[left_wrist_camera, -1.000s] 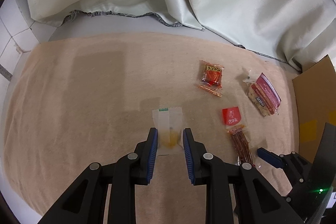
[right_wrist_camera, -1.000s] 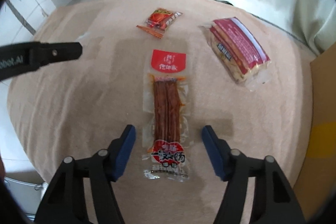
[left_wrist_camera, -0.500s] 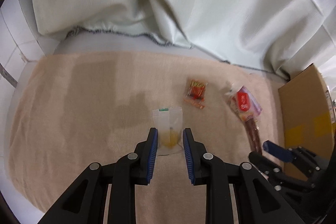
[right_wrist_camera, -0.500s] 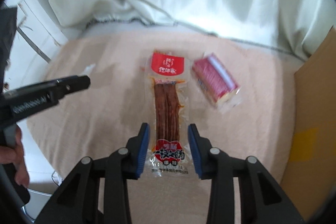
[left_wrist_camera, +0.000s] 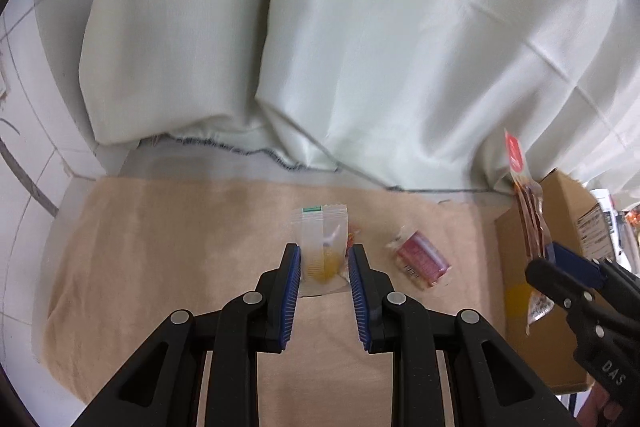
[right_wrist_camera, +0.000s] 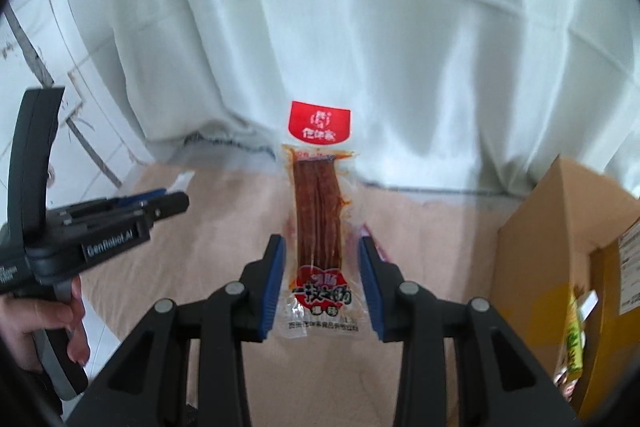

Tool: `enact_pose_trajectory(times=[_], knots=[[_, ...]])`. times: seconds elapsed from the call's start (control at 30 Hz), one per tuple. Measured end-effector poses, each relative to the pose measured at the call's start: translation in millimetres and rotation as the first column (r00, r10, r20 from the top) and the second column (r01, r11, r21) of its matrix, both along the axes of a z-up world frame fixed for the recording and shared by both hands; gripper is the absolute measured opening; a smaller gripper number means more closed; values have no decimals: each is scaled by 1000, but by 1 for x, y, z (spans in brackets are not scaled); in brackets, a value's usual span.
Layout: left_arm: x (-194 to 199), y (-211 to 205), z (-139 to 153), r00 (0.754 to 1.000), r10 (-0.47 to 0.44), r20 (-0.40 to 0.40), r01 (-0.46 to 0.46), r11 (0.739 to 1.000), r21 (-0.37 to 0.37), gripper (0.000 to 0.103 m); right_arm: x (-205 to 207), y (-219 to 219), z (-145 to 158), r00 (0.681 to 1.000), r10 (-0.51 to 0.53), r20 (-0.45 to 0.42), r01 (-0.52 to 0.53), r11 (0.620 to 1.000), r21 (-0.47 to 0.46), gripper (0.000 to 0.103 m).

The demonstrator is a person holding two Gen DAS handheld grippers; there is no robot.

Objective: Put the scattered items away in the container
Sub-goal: 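Lift the clear packet and spicy strip packet and carry them over the box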

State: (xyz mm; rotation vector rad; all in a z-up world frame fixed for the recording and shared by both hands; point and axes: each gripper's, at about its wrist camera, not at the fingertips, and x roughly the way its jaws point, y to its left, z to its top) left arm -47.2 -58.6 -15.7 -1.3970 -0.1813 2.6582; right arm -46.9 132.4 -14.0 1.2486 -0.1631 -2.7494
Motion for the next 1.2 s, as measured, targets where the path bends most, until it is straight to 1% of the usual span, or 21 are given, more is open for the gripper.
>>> enact_pose_trajectory(times=[0.2, 0.43, 0.57, 0.6, 0.63, 0.67, 0.73, 0.83, 0.93, 1.0, 1.2], knots=[[5, 7, 21, 999, -6, -38, 6, 1000, -6, 26, 2, 7, 15, 999, 6, -37, -6, 1000, 2, 41], [7, 12, 22, 999, -10, -31, 10, 1000, -8, 26, 9, 12, 16, 1000, 4, -30, -4, 1000, -12, 41], [7, 21, 26, 999, -31, -31, 31, 1000, -6, 26, 15, 19, 19, 999, -11, -34, 10, 1000, -18, 41], [8, 24, 28, 999, -39, -34, 39, 999, -1, 26, 16, 22, 20, 999, -19, -35, 18, 1000, -19, 41], [7, 27, 30, 998, -47, -34, 48, 999, 21, 26, 17, 25, 20, 999, -27, -35, 26, 999, -20, 41], [6, 31, 31, 998, -56, -33, 57, 998, 34, 26, 18, 28, 21, 999, -34, -35, 33, 999, -20, 41], [5, 42, 35, 996, -72, -46, 72, 997, 13, 26, 21, 35, 23, 998, -51, -41, 50, 999, -17, 41], [4, 61, 43, 992, -108, -61, 109, 994, 9, 26, 27, 49, 27, 995, -81, -51, 81, 997, -13, 41], [2, 83, 50, 985, -153, -76, 156, 987, 27, 26, 34, 64, 32, 991, -115, -63, 115, 993, 3, 41], [0, 102, 55, 978, -189, -87, 190, 982, 11, 26, 39, 76, 35, 988, -137, -68, 138, 990, 17, 41], [-3, 151, 69, 952, -285, -112, 289, 957, 21, 26, 58, 114, 44, 973, -219, -78, 222, 974, 44, 42]])
